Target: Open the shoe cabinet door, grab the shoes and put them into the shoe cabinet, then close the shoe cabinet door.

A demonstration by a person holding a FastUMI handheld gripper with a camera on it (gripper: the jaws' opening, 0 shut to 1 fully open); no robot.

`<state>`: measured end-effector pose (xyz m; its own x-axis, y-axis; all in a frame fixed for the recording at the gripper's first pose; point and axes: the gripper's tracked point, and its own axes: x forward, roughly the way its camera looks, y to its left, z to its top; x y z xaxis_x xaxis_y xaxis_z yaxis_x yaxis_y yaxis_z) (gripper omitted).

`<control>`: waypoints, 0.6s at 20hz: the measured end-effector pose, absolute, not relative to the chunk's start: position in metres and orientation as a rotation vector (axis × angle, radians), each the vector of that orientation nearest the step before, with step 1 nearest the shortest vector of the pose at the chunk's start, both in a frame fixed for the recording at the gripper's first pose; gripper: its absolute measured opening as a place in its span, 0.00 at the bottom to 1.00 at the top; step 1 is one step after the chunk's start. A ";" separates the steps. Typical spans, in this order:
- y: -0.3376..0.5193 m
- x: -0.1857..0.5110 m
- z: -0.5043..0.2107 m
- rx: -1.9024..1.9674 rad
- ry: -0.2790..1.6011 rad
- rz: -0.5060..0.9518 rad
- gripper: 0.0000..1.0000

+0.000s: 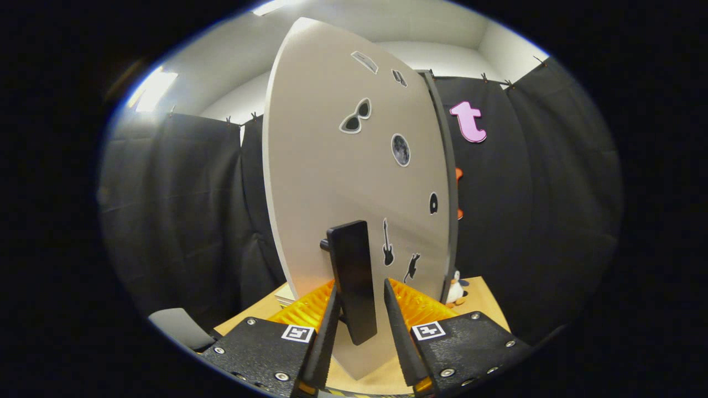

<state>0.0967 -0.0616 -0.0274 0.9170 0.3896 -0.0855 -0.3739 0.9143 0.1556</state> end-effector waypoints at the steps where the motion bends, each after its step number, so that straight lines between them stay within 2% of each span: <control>1: -0.055 0.102 -0.027 0.142 0.114 0.415 0.51; 4: -0.037 0.111 -0.030 0.164 0.125 0.464 0.57; 12: -0.004 0.126 -0.028 0.136 0.129 0.546 0.57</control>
